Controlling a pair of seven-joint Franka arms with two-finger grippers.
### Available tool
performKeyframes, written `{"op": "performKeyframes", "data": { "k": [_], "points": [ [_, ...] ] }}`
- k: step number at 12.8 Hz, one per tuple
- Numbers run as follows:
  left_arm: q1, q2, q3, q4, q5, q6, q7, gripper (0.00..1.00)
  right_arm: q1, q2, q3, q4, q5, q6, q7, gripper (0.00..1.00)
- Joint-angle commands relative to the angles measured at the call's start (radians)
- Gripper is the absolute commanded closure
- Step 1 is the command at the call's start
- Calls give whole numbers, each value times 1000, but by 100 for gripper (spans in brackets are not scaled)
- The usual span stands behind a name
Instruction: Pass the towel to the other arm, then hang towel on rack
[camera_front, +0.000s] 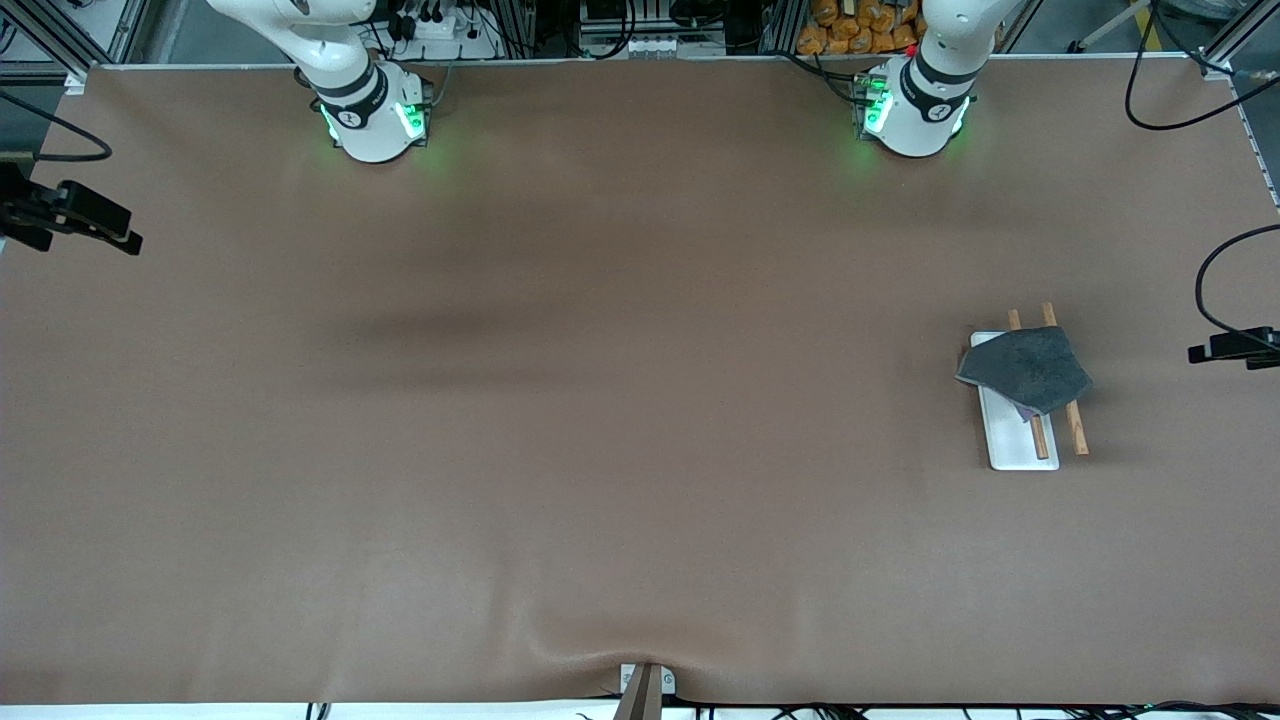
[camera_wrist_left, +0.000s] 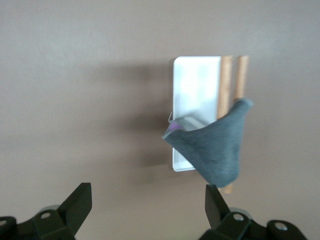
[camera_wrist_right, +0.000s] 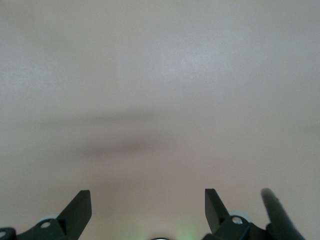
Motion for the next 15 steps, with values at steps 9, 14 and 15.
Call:
{"op": "performKeyframes", "data": {
  "k": [9, 14, 15],
  "points": [
    [-1, -255, -283, -5, 25, -103, -491, 0, -3, -21, 9, -8, -17, 2, -10, 0],
    [-2, -253, -314, 44, 77, -104, -479, 0, 0, -23, 10, 4, -17, -6, -1, 0],
    [-2, -253, -326, 44, 77, -130, -481, 0, 0, -20, 10, 5, -17, -4, -2, 0]
  ]
}}
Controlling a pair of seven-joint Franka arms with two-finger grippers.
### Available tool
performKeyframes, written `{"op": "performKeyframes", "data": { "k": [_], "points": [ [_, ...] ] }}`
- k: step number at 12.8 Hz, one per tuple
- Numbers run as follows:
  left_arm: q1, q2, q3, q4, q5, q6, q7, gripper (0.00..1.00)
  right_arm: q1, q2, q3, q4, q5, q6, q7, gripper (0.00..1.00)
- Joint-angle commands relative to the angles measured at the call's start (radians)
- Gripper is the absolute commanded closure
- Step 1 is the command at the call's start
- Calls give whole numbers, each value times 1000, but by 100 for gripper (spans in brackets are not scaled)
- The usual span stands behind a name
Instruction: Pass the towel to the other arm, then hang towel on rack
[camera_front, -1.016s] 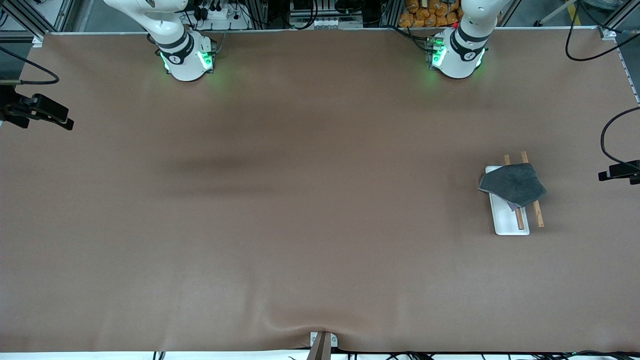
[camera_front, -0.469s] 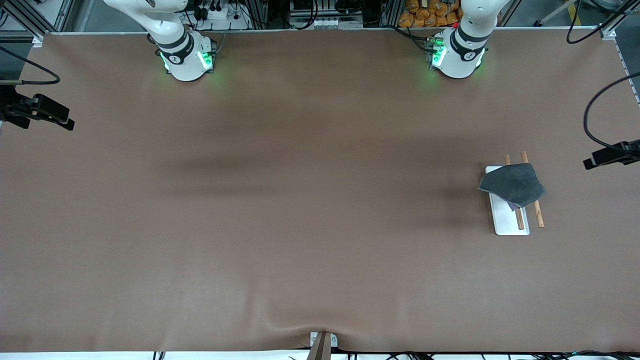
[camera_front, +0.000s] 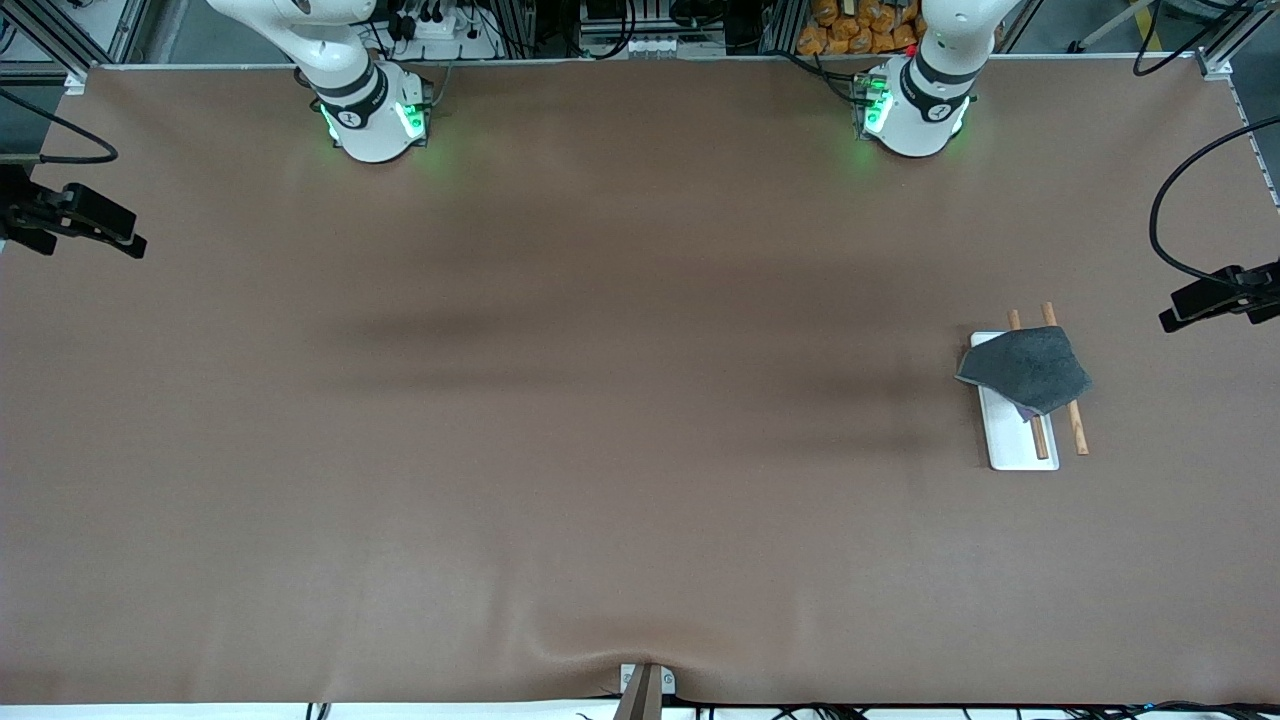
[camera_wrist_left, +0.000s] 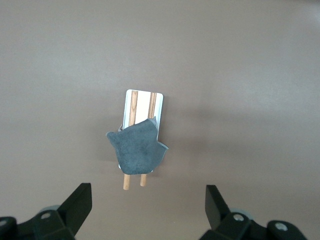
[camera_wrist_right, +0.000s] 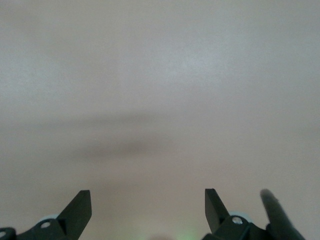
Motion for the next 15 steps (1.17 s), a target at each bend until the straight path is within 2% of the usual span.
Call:
{"op": "performKeyframes", "data": {
  "k": [1, 4, 6, 9, 12, 15],
  "points": [
    [9, -5, -40, 10, 20, -51, -3, 0, -2, -10, 5, 12, -16, -11, -1, 0],
    [6, -40, -65, 25, 23, -56, -17, 0, -5, 2, 4, 39, -13, -11, -3, 0],
    [-73, -69, -29, 16, 23, -62, -26, 0, -4, 2, 4, 39, -15, -11, -3, 0],
    [-292, -100, 192, 11, 17, -109, -56, 0, -5, 2, 4, 41, -15, -11, -3, 0],
    [-463, -140, 364, -38, 12, -109, -43, 0, -4, 2, 4, 41, -13, -11, -3, 0],
    [-563, -178, 468, -78, -3, -105, -45, 0, -4, 2, 4, 41, -18, -11, -1, 0]
  ]
}}
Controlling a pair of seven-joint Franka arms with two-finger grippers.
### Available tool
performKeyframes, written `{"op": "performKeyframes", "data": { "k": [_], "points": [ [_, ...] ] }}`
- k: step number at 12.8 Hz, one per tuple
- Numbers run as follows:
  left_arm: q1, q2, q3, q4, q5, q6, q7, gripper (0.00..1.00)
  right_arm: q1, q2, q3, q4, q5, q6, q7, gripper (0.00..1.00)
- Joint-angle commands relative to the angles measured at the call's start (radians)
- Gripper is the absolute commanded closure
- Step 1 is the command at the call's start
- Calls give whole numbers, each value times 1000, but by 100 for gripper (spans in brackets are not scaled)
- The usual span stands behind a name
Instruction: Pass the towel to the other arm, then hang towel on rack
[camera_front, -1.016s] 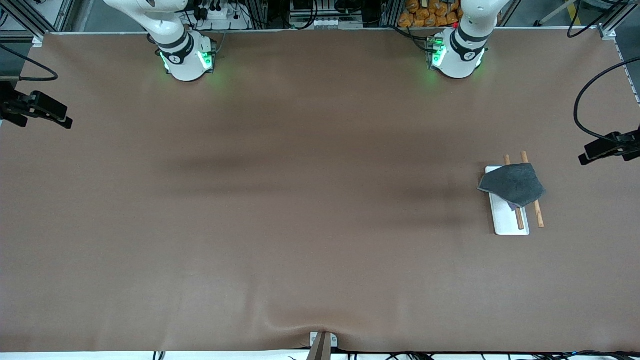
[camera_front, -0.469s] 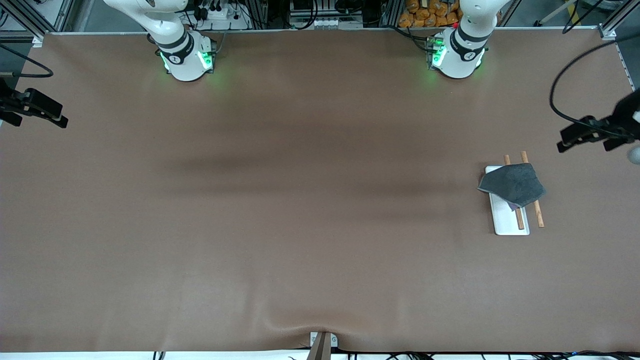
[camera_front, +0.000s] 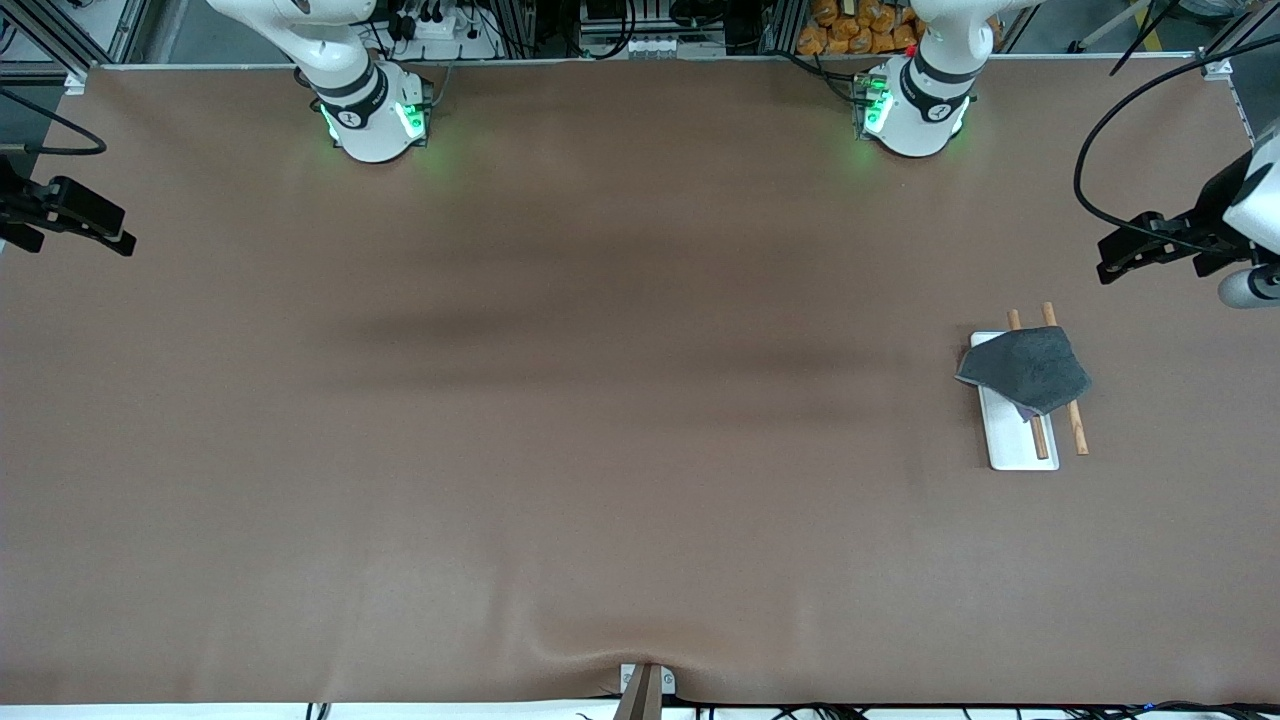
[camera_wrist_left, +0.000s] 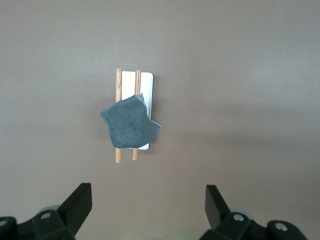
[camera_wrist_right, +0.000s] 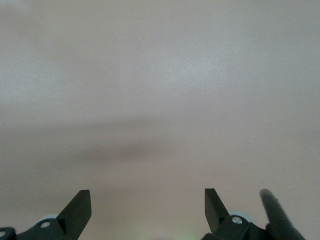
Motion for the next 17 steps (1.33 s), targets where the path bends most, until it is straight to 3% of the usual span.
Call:
{"op": "performKeyframes", "data": {
  "k": [1, 4, 10, 17],
  "points": [
    [-74, -63, 97, -61, -22, 7, 4, 0, -5, 2, 5, 17, -16, -11, -1, 0],
    [-148, -82, 176, -70, -32, 12, 4, 0, -1, 2, 5, 17, -13, -11, -1, 0],
    [-153, -120, 171, -121, -32, 10, -2, 0, -7, 2, 5, 17, -15, -11, -1, 0],
    [-170, -105, 168, -75, -32, -27, -2, 0, -4, 2, 5, 17, -15, -12, -1, 0]
  ]
}}
